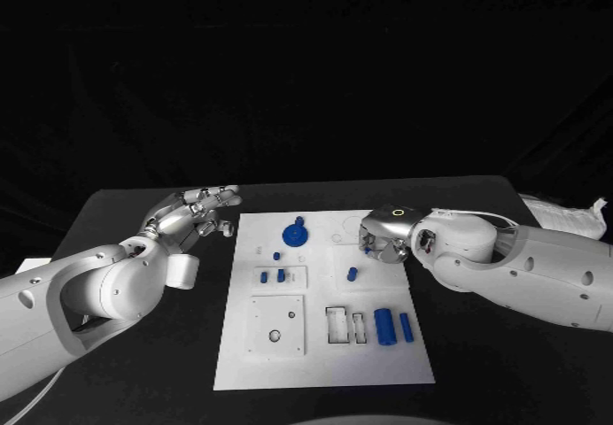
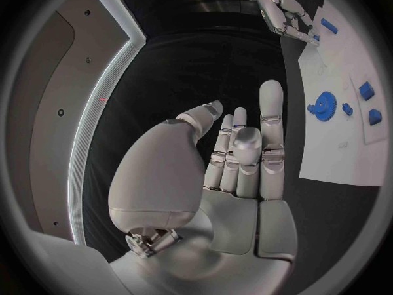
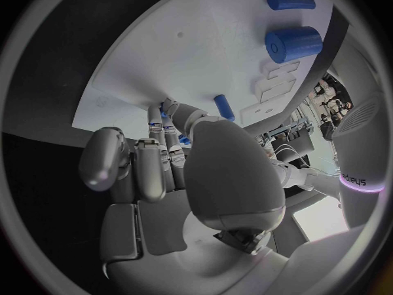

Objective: Assemble the parts on the task board

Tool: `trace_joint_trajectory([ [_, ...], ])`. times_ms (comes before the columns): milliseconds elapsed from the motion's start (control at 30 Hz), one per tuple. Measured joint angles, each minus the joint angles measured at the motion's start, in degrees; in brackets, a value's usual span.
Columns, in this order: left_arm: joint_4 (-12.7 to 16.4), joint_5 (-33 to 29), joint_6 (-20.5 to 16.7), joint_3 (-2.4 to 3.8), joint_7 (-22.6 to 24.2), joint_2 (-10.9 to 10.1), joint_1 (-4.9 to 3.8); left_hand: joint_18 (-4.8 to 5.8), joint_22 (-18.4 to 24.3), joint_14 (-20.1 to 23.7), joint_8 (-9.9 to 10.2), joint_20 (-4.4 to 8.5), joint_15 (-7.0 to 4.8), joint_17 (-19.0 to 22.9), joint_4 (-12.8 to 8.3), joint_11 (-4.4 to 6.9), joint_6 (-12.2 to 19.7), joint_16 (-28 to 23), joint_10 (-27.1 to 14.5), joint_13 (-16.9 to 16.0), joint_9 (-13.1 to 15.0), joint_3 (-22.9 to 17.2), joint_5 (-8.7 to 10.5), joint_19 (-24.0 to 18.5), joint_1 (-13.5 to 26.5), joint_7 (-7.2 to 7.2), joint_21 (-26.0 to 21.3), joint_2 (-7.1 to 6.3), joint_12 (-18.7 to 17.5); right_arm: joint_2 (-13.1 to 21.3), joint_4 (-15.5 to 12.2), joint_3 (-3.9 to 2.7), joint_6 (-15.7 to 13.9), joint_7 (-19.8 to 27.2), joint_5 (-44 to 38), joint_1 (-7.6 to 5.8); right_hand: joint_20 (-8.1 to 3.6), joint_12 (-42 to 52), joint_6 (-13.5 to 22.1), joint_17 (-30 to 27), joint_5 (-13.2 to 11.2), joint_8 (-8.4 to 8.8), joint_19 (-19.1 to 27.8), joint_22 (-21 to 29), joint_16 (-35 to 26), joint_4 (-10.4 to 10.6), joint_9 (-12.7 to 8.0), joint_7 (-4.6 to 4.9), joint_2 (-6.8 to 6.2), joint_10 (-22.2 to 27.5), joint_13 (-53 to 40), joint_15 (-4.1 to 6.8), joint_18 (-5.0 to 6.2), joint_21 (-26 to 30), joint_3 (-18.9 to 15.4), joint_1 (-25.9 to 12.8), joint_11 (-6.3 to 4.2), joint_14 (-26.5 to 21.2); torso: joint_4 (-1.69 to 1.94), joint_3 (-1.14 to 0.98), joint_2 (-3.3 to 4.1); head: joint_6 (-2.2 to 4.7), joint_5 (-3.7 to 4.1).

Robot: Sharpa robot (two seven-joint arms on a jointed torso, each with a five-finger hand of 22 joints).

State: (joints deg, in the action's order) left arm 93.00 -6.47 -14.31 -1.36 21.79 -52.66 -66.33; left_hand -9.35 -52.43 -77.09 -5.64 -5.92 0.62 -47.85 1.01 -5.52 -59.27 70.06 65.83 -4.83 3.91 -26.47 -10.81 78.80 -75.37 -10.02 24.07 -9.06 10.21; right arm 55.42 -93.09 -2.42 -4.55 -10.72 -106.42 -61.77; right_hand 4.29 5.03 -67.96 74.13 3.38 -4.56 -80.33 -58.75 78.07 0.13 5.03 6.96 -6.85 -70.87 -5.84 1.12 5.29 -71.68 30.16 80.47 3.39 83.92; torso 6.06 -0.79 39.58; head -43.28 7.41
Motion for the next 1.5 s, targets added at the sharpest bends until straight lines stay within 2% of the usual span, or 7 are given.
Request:
trace_joint_trajectory([
  [300,-0.1,0.0,0.0,-0.01,-0.2,-0.1,0.0,0.0,0.1,0.2,0.0,0.2,-0.2,0.1,0.0,-0.21,0.0,0.0,-0.2,0.0,0.0,0.0,0.0,-0.2,-0.2,0.0,0.0,0.24,0.2,-0.1,-0.3,0.01,0.2,-0.4,-0.8,0.02,0.0,-0.4,-0.2,0.1,-0.3,0.23,0.0,-0.1,0.2,-0.9,0.1,0.2,0.37,-0.2,0.2,0.0,0.0,0.0,1.2,0.4,0.22,0.0,-0.02,-0.01,0.02,-0.15,0.14],
  [700,-0.3,0.0,0.0,-0.03,-0.5,-0.1,0.01,0.0,0.1,0.4,0.0,0.2,-0.01,0.5,-0.2,-0.22,0.0,-0.3,-0.2,0.0,0.0,0.2,0.0,-0.2,-0.2,-0.02,0.0,0.24,0.2,0.3,-1.3,0.12,-1.1,-1.3,-1.1,0.3,-0.2,-0.9,-0.2,0.3,-0.4,0.41,-0.2,-0.6,0.4,-0.9,0.1,0.21,0.47,-0.3,0.5,0.0,0.0,-0.4,1.7,0.2,0.3,0.0,-0.02,0.02,-0.03,-0.04,0.36],
  [967,-0.5,-0.1,0.0,-0.06,-1.0,0.0,0.02,0.0,0.3,0.6,0.2,-0.01,0.21,0.8,-0.3,-0.4,0.5,-0.4,-0.8,0.0,-0.1,0.3,0.0,-0.4,-0.2,-0.51,-0.2,0.24,0.4,1.1,-2.7,-0.24,-1.7,-1.6,-0.7,0.05,-0.2,-0.9,-0.2,0.5,-0.4,0.52,-0.2,-0.7,0.6,-0.8,0.2,0.21,0.22,-0.8,0.6,0.0,0.0,-0.6,1.9,-0.7,-0.01,0.0,-0.02,0.03,-0.08,0.18,0.59],
  [1300,-1.4,-0.1,0.0,-0.08,-1.8,0.0,0.06,0.01,0.6,1.1,0.4,-0.01,0.29,1.9,-0.6,-0.6,1.1,-0.9,-1.0,-0.1,-0.1,0.6,0.0,-0.4,-0.5,-0.72,-0.6,0.46,1.1,2.9,-6.6,-0.63,-2.2,-1.9,0.6,-0.29,-0.2,-0.9,-0.2,0.5,-0.4,0.68,-0.2,-0.8,0.6,-0.8,0.2,0.21,0.21,-0.8,0.6,0.0,0.0,-0.6,1.9,-0.7,-0.01,0.0,-0.08,-0.01,-0.06,0.62,0.58],
  [1500,-1.5,-0.1,0.0,-0.09,-1.9,0.0,0.15,0.0,0.6,1.1,0.4,-0.21,0.29,2.1,-0.6,-0.61,1.6,-0.9,-1.5,-0.1,-0.1,0.6,0.0,-0.6,-0.5,-0.71,-0.6,0.46,1.1,3.5,-10.8,-1.01,-2.7,-2.0,1.1,-0.71,-0.2,-0.9,-0.2,0.7,-0.4,0.73,-0.2,-0.9,0.9,-0.8,0.2,0.21,0.21,-0.8,0.7,0.0,0.0,-0.6,1.9,-0.7,0.0,0.0,-0.05,0.02,-0.06,0.65,0.34],
])
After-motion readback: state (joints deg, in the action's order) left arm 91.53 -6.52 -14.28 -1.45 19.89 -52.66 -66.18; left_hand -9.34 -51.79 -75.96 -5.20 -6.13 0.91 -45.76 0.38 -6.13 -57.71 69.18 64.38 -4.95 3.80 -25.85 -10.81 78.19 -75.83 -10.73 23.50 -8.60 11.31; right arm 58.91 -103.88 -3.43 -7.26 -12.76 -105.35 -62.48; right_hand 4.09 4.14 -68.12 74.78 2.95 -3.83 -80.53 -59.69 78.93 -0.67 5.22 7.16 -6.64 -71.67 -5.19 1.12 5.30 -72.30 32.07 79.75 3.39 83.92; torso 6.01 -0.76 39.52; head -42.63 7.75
